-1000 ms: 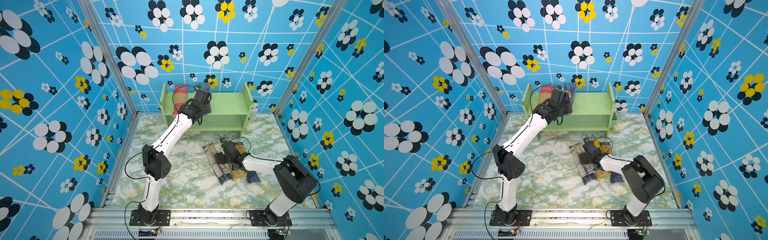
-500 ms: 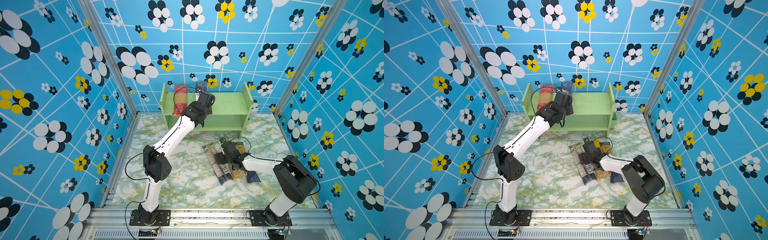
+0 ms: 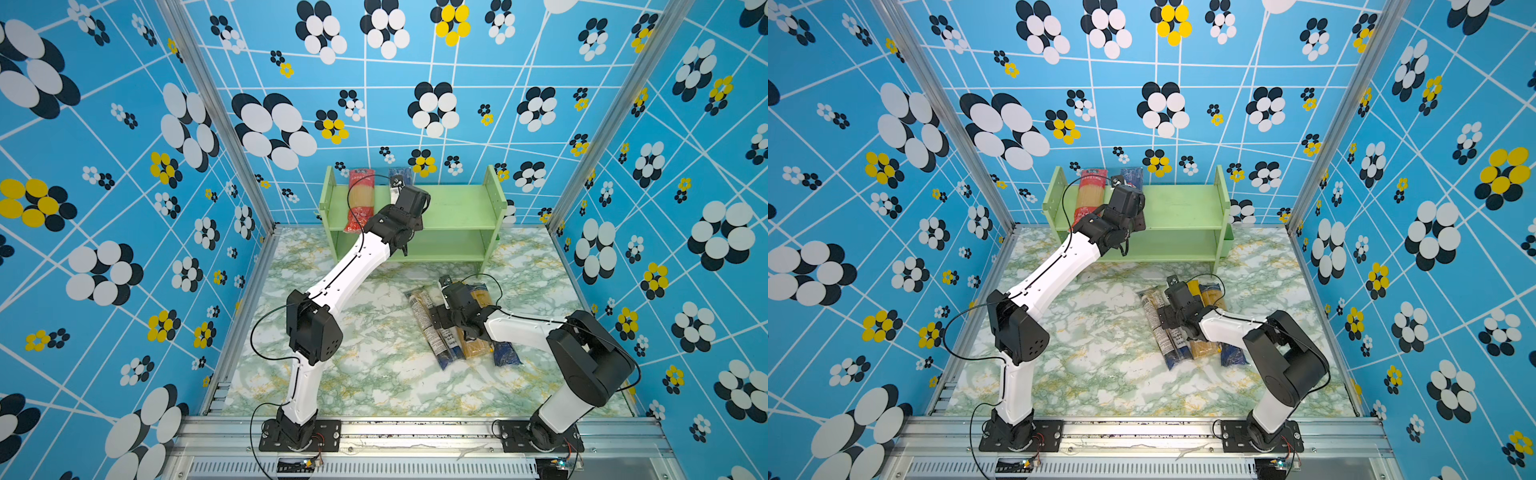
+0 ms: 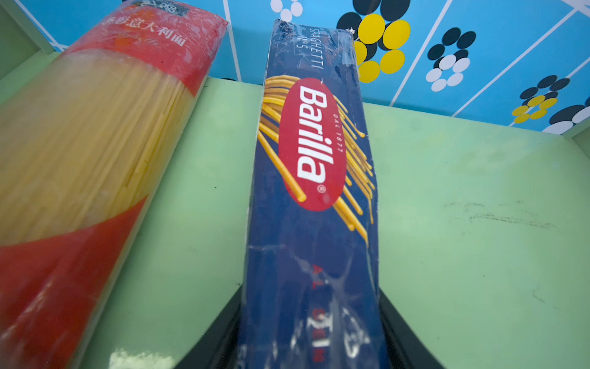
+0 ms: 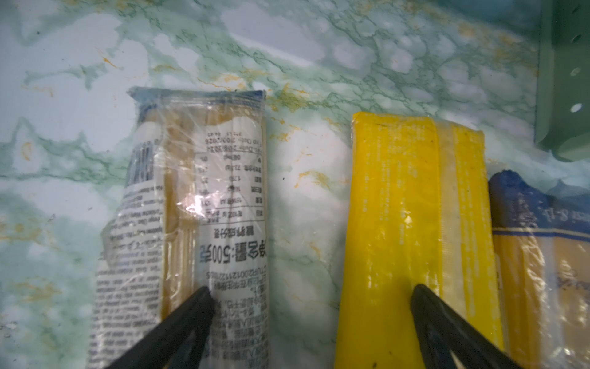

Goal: Place and organize the pasta boxes and bags onto the shelf

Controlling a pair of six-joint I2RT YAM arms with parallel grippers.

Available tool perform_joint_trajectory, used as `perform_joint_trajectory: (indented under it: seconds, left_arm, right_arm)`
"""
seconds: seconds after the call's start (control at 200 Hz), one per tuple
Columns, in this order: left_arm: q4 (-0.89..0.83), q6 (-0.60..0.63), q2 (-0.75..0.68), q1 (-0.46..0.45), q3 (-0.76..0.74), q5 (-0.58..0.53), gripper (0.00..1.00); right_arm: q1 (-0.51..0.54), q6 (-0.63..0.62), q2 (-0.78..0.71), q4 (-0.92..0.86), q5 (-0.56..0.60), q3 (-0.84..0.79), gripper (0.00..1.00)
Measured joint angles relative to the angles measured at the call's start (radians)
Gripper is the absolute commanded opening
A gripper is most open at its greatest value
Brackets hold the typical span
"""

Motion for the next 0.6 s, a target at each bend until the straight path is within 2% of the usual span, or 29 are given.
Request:
perform_joint_trajectory:
  seconds: [0.605]
  left_arm:
    - [0.071, 0.029, -0.040, 0.015, -0.079, 0.063, 0.60]
  right_arm:
    - [0.000, 0.000, 0.000, 0.000, 0.001, 0.000, 0.99]
